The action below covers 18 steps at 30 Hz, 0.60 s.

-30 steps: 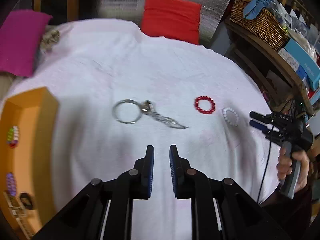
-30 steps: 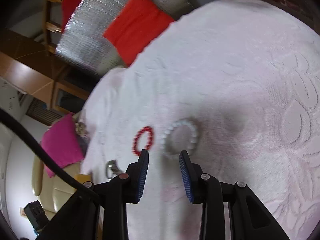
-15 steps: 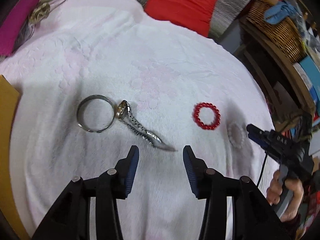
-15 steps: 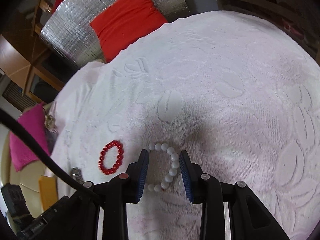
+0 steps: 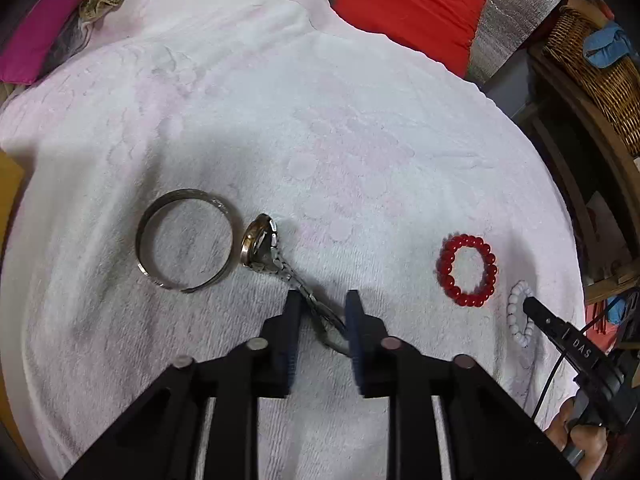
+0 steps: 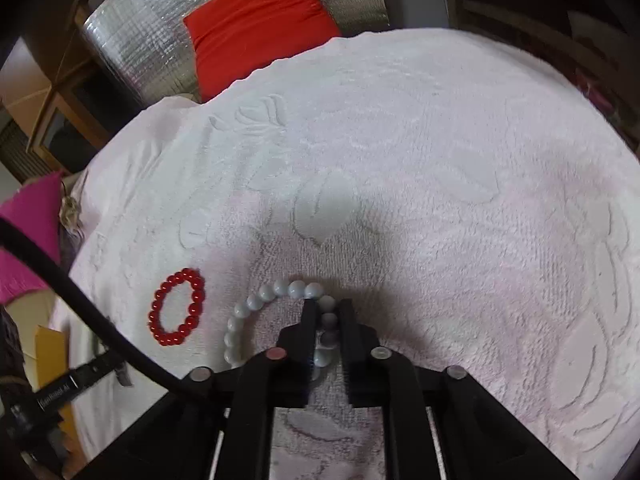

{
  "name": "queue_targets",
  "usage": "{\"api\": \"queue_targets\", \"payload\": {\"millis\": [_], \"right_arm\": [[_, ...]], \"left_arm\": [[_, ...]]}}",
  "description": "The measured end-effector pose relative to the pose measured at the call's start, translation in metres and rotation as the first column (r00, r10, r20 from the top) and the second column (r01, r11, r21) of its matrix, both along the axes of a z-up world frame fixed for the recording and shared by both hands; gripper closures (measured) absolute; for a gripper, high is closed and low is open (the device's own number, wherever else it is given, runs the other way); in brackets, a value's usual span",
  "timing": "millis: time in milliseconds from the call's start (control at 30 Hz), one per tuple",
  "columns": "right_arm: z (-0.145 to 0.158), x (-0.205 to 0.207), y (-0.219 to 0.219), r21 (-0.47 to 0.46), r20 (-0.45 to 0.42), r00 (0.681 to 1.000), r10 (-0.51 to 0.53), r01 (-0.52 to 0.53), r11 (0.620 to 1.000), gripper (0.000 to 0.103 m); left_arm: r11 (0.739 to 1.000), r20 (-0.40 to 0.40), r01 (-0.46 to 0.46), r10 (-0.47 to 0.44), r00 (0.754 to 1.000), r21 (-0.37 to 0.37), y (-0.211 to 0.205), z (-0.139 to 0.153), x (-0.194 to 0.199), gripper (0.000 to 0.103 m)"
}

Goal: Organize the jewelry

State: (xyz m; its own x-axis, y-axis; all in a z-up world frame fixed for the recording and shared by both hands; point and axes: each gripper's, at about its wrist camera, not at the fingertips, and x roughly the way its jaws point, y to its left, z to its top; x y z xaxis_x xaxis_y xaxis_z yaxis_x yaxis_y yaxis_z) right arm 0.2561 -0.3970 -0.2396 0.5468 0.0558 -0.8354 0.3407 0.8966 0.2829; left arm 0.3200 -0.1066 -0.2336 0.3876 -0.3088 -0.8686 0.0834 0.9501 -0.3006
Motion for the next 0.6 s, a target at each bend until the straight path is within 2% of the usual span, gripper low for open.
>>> {"api": "queue_targets", "payload": {"millis": [167, 300, 600], "right_arm": [[0.01, -0.002, 0.003, -0.024, 0.013, 1.0, 0.009, -0.009, 1.0, 0.093], [0.026, -0.008, 0.004, -0.019, 0.071, 0.997, 0.003, -0.002, 1.0, 0.093], [0.048, -0.01, 0.031, -0.017, 0.148, 0.988, 0.043, -0.041, 0.999, 0.093]], "left_arm": [[1.0, 0.023, 0.027, -0.026, 0.999, -0.008, -0.004, 0.004, 0.0, 0.091], [0.999, 0.036, 0.05, -0.05, 0.998, -0.003, 0.004, 0.01, -0.011, 0.092], [0.997, 0.093, 0.077, -0.077, 0.993, 0.006, 0.039, 0.034, -0.067, 0.092]]}}
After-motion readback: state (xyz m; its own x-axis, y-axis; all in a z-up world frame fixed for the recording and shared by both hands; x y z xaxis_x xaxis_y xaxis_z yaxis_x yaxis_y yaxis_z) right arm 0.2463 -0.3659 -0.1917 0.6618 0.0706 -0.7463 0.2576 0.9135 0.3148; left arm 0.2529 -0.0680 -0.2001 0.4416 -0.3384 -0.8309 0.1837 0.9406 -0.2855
